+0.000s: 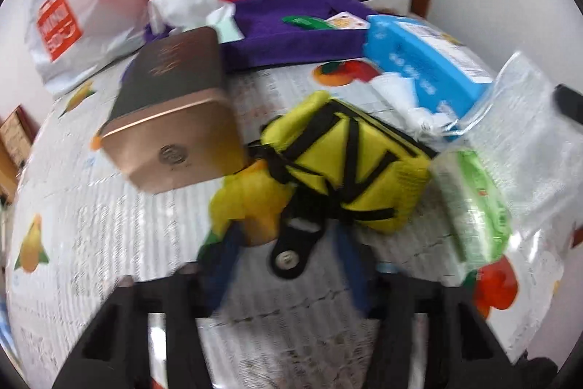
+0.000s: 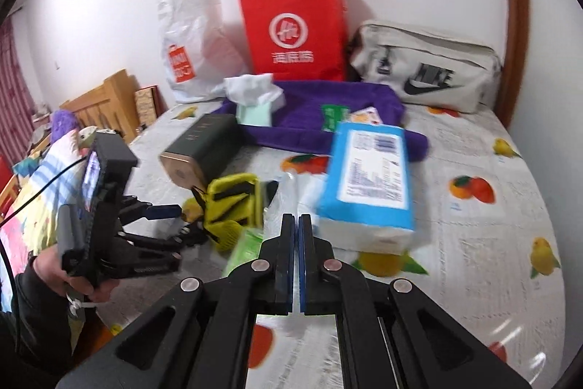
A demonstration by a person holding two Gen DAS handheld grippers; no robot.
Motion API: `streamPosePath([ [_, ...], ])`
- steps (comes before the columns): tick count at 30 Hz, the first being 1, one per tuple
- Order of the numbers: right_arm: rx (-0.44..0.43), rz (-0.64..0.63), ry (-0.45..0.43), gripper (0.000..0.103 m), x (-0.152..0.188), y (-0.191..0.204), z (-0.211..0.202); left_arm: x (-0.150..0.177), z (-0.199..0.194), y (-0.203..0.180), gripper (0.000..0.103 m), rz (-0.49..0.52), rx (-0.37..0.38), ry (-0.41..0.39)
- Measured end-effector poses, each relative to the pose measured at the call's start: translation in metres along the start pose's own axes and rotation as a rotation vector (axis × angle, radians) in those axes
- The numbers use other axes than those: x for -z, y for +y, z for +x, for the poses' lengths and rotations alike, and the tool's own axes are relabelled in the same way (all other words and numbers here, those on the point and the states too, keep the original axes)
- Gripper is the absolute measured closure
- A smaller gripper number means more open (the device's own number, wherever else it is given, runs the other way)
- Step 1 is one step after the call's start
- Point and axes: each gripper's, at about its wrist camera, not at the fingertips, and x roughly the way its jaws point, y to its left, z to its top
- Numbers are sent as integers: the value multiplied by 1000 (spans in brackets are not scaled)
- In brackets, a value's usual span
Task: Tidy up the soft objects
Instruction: 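Move the left gripper toward the black strap while right moves toward the clear plastic cone, then grasp the clear plastic cone with the right gripper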
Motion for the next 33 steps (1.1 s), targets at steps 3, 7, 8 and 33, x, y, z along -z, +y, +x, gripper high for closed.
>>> streamPosePath([
  [3, 53, 18, 30, 101, 8, -18, 0, 2, -3, 2, 76, 16, 5, -4],
  [7, 90, 49, 94, 98, 23, -39, 10, 10, -11, 10, 76, -23, 7, -3],
  [8, 101, 46, 112, 98, 27, -41, 14, 13, -12, 12, 76, -27, 0, 0],
  [33, 136, 41, 204, 16, 71, -43, 50, 34, -19, 32, 53, -37, -63, -11],
])
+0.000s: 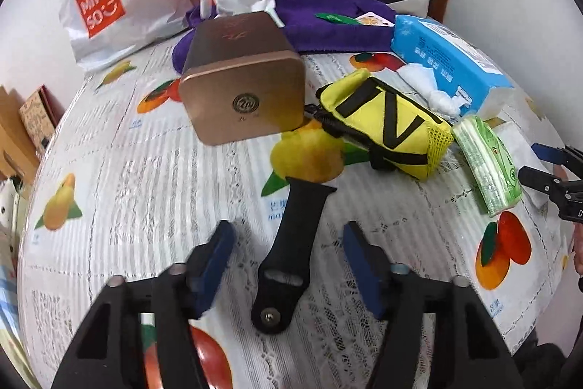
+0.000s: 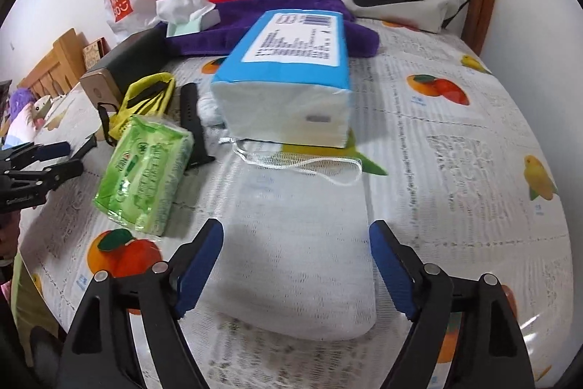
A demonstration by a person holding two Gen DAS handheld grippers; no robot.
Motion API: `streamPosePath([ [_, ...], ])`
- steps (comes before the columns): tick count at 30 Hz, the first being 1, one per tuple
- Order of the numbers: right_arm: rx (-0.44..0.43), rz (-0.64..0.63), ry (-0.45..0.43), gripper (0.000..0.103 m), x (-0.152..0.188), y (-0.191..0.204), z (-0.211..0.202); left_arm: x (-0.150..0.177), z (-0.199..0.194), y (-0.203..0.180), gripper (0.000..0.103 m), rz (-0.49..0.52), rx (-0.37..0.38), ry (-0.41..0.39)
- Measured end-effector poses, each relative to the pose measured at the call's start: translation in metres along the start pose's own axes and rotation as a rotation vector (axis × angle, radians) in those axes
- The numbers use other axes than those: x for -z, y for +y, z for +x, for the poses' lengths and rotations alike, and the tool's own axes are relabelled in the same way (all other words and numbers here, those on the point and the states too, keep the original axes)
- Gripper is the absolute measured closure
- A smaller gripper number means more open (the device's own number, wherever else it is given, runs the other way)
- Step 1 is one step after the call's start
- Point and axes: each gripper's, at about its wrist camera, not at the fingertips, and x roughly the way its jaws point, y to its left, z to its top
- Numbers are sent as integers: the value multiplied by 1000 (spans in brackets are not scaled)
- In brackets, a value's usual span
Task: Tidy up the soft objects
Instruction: 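Grasp the clear plastic cone with the right gripper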
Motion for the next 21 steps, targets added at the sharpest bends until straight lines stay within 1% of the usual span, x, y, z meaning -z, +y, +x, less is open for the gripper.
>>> streamPosePath([
  [1, -3, -3, 3, 13, 1, 3, 1, -1, 0, -1, 62, 6, 8, -2],
  [2, -3, -6, 5, 12, 1, 5, 3, -2, 0, -1, 65, 7, 12, -2],
  [4, 8, -6, 3, 11, 2, 9, 6, -2, 1, -1, 76, 7, 23, -3],
  [5, 17, -8, 2, 10, 2, 11, 8, -3, 1, -1, 80, 2, 23, -5],
  [9, 42, -10, -12, 11, 2, 17, 11, -1, 0, -2, 80, -2, 21, -15],
  [11, 45, -4, -16, 16, 3, 17, 11, 0, -1, -2, 81, -9, 22, -22],
  [13, 47, -1, -26, 28, 3, 16, 9, 1, -1, -1, 81, -20, 25, -25],
  [14, 48, -1, -30, 32, 4, 15, 8, 2, -2, -1, 81, -21, 25, -26],
  [16, 46, 1, -35, 52, 4, 15, 5, 3, -3, -2, 81, -24, 21, -31],
  [17, 44, -2, -37, 56, 4, 16, 4, 4, -4, -3, 82, -26, 20, -32],
  [18, 42, -5, -37, 67, 4, 16, 3, 4, -4, -3, 82, -25, 20, -33],
  [19, 40, -9, -37, 85, 3, 17, 3, 5, -5, -3, 82, -28, 22, -33],
  [20, 37, -9, -36, 93, 3, 17, 2, 5, -6, -2, 82, -36, 27, -32],
  [21, 31, -4, -32, 97, 3, 17, 2, 5, -6, -1, 82, -46, 33, -31],
])
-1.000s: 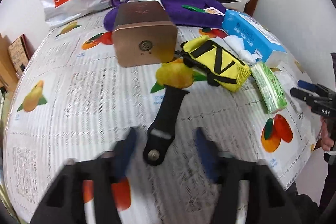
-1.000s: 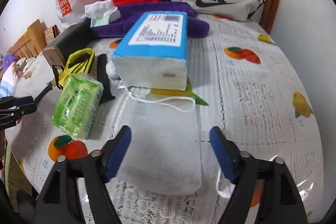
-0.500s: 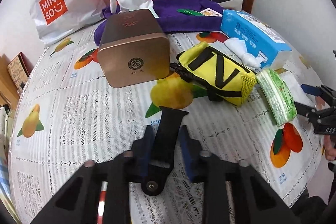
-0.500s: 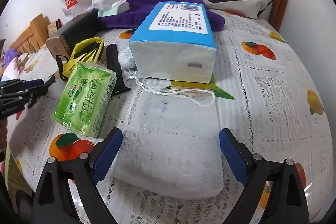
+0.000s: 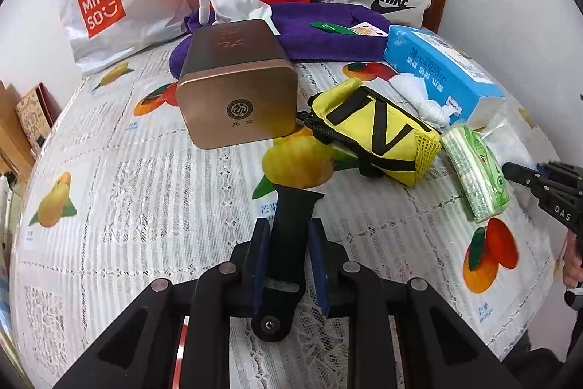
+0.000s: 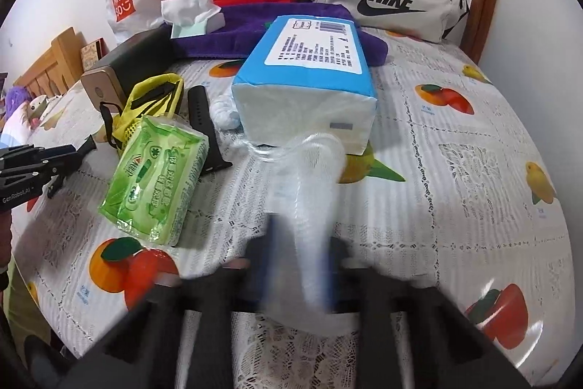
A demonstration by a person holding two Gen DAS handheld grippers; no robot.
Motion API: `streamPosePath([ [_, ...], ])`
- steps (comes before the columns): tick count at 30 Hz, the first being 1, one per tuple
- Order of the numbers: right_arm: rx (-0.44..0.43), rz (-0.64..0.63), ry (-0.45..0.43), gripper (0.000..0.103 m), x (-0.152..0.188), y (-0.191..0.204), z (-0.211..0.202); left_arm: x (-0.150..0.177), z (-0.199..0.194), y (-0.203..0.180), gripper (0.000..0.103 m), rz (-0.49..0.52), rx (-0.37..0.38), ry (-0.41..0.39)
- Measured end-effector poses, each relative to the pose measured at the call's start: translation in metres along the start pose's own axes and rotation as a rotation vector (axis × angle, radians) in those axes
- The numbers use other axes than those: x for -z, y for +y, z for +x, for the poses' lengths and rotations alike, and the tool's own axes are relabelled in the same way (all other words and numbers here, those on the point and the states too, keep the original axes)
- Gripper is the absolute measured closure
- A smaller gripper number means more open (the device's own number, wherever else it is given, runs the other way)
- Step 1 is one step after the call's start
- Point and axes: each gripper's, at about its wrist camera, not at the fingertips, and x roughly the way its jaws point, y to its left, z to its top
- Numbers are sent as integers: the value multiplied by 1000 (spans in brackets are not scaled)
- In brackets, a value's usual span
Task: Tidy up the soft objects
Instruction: 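Grasp the clear plastic cone with the right gripper, then grasp the black watch strap with the left gripper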
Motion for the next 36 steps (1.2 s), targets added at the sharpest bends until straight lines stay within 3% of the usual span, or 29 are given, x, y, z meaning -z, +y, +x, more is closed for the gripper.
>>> streamPosePath([
  [17, -57, -8, -49, 99, -23, -5, -40, -17, -30, 8, 83, -89, 12, -24],
  [19, -64, -22, -63, 99, -28, -2, -46, -21, -33, 8, 97, -86, 16, -27],
  [23, -89, -47, -85, 99, -37, 2, -53, -28, -36, 5, 97, -81, 19, -31],
  [31, -109, -59, -73, 99, -37, 5, -47, -16, -12, 19, 97, -161, 11, 65],
  [32, -110, -56, -68, 99, -36, 4, -45, -15, -10, 21, 95, -175, 25, 67],
  [34, -113, -52, -58, 99, -33, 2, -42, -12, -6, 22, 73, -194, 21, 73],
  [36, -116, -53, -51, 99, -31, 3, -41, -11, 1, 21, 61, -197, -12, 82],
])
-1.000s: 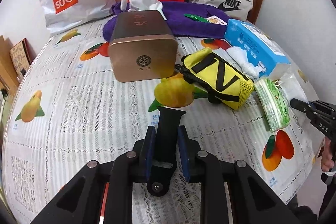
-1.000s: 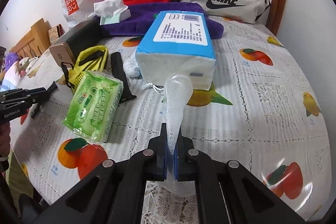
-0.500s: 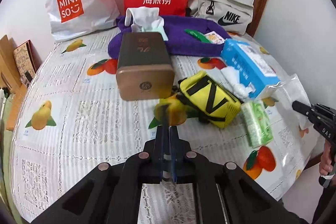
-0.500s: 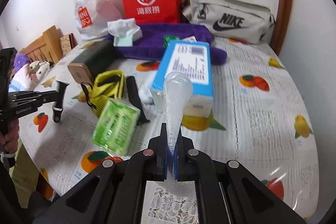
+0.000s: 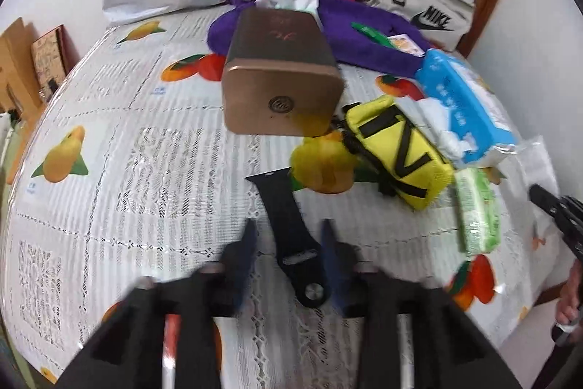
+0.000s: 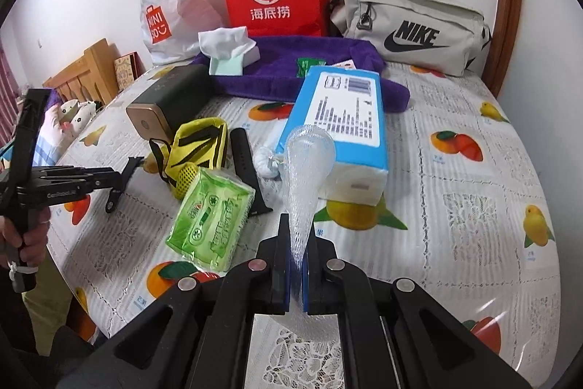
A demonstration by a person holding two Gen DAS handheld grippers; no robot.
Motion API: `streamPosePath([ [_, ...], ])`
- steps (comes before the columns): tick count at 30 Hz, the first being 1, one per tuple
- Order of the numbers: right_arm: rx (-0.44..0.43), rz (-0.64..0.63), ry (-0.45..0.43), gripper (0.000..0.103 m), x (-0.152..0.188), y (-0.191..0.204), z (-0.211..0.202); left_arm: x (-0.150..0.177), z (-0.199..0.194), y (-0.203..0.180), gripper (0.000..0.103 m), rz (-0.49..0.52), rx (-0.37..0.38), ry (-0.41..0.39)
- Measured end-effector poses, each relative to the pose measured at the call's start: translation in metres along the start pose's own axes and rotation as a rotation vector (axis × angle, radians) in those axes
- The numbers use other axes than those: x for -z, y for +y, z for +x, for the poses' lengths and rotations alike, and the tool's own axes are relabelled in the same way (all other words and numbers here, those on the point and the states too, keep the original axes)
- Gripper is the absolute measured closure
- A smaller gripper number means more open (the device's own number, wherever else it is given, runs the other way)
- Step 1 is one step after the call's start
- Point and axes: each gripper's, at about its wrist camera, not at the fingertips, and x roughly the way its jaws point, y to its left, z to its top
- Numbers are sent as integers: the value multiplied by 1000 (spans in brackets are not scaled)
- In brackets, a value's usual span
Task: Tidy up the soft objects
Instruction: 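Grasp the black watch strap with the left gripper, then carry the cone onto the purple towel and release while left places the strap there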
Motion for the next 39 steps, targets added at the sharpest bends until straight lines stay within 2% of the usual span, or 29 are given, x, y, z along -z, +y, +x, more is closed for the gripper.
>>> streamPosePath([
  [5, -4, -13, -13, 99, -1, 1, -5, -1, 10, -8, 60, 14, -67, -20],
  [6, -2, -14, -16, 99, -2, 0, -6, -1, 12, -12, 66, 34, -105, -27],
  [7, -4, -13, -19, 99, -2, 0, -6, -1, 13, -15, 77, 58, -127, -40],
  [9, -6, -10, -21, 99, -3, -2, -5, 0, 12, -21, 81, 94, -102, -41],
  [12, -13, -6, -18, 99, -4, -4, -2, 1, 12, -20, 80, 77, -100, -45],
  [15, -18, -4, -10, 99, -3, -4, 1, 0, 11, -20, 72, 59, -77, -39],
  [17, -22, -5, -10, 99, -4, -4, 2, 3, 12, -26, 71, 88, -110, -58],
  [18, -25, -7, -11, 99, -4, -4, 2, 4, 12, -27, 74, 96, -112, -65],
  [19, -26, -8, -14, 99, -5, -3, 1, 5, 13, -29, 83, 113, -102, -71],
  [24, -44, -14, -27, 99, -11, 0, -4, 1, 9, -31, 83, 131, -87, -57],
  [29, -33, -38, -60, 99, -20, 4, -16, -6, -11, -26, 83, 89, -52, -80],
  [34, -40, -43, -89, 99, -34, 4, -23, -17, -30, -24, 83, 93, -79, -117],
  [39, -46, -56, -106, 99, -52, 5, -23, -35, -50, -22, 83, 90, -70, -159],
])
